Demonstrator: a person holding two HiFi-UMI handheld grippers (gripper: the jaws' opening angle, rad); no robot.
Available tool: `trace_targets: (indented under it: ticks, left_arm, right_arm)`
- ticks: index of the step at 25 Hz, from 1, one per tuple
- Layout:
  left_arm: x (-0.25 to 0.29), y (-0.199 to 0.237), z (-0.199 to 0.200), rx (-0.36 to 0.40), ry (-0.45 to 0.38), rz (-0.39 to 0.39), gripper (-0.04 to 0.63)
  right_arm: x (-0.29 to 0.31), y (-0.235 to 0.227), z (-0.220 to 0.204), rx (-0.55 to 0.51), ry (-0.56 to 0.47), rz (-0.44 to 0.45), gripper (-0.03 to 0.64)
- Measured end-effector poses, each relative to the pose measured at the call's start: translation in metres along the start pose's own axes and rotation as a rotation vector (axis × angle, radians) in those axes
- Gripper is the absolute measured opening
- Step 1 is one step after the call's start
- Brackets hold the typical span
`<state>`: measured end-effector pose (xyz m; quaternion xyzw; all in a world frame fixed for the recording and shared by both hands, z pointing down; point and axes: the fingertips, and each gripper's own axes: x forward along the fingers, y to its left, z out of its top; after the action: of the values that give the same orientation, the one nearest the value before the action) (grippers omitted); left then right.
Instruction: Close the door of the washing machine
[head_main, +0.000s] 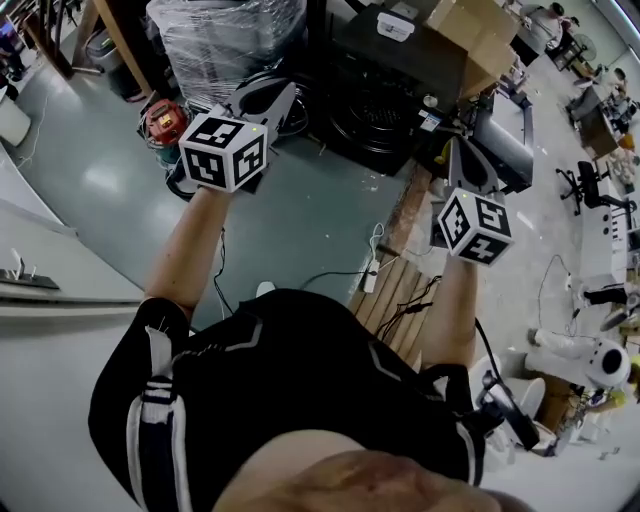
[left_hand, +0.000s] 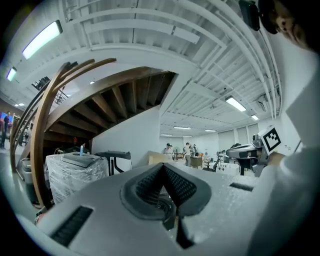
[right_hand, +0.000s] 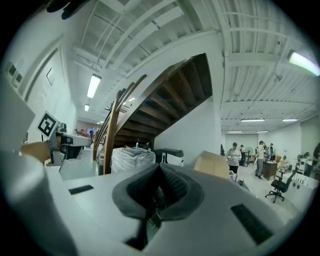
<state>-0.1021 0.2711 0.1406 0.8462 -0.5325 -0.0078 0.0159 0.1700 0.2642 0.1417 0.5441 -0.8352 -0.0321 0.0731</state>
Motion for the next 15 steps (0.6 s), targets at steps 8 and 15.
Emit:
trace_targets:
  ticks: [8, 15]
  left_arm:
    - [-0.010, 0.008, 0.000, 0.024, -0.013, 0.012, 0.003]
    - [-0.018, 0.041, -0.008, 0.044, 0.016, 0.034, 0.003]
  right_arm:
    - [0.004, 0.016, 0.003, -0.088, -0.011, -0.028, 0.005]
    - [0.026, 0.039, 0.006, -0.132, 0.003, -0.043, 0.005]
